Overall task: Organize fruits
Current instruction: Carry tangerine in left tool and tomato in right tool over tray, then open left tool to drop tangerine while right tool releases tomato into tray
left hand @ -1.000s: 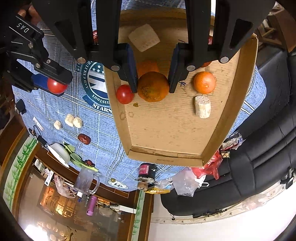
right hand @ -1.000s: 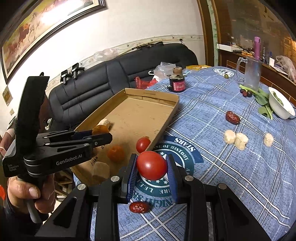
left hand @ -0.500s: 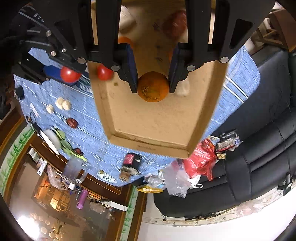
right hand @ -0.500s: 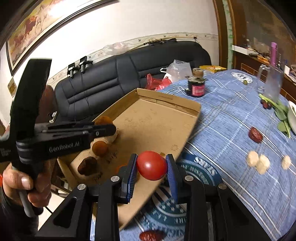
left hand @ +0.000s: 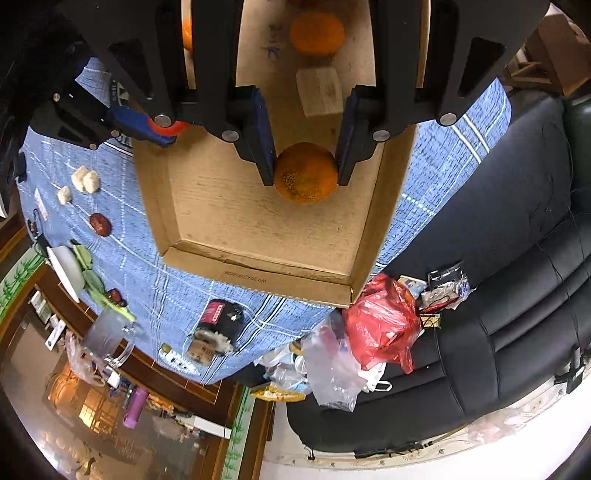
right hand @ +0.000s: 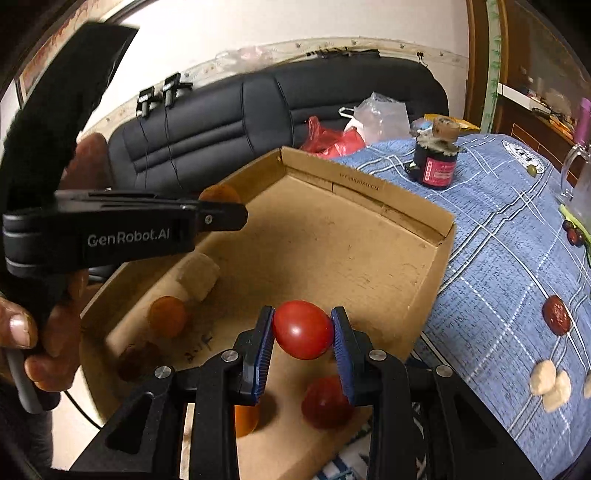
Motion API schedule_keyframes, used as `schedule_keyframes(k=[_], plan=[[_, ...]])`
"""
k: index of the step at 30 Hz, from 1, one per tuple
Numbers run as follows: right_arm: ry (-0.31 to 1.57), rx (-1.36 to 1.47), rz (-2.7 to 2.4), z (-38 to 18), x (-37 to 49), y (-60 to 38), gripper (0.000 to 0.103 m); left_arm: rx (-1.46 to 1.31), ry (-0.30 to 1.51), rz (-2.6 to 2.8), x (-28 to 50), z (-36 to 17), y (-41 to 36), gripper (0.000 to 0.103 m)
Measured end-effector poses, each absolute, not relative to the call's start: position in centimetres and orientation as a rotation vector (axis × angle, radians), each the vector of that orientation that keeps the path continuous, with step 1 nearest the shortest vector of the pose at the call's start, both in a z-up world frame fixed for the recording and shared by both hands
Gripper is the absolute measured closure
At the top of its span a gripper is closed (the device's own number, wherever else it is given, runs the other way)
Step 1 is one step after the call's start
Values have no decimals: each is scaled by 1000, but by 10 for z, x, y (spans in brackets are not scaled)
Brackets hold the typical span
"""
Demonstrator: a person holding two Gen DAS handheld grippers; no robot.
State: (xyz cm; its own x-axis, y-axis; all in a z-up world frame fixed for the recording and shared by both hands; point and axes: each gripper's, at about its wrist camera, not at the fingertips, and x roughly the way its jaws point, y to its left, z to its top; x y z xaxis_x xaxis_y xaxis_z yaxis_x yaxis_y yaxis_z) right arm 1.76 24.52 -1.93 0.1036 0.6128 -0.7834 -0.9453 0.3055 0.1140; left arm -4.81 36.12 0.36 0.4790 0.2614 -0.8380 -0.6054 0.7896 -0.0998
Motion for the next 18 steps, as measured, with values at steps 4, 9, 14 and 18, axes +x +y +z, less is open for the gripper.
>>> schedule_keyframes(k=[4, 9, 14, 18], plan=[[867, -495, 1209, -27, 23, 250, 72, -411, 983, 554, -36, -8, 366, 73], [884, -521, 1204, -37, 26, 255, 72, -406, 1056, 542, -28, -25, 364, 73], [874, -542, 1204, -38, 24, 256, 71, -356, 1067, 563, -25, -27, 358, 73], [880, -536, 1212, -38, 25, 256, 70, -338, 1078, 584, -24, -27, 356, 66]])
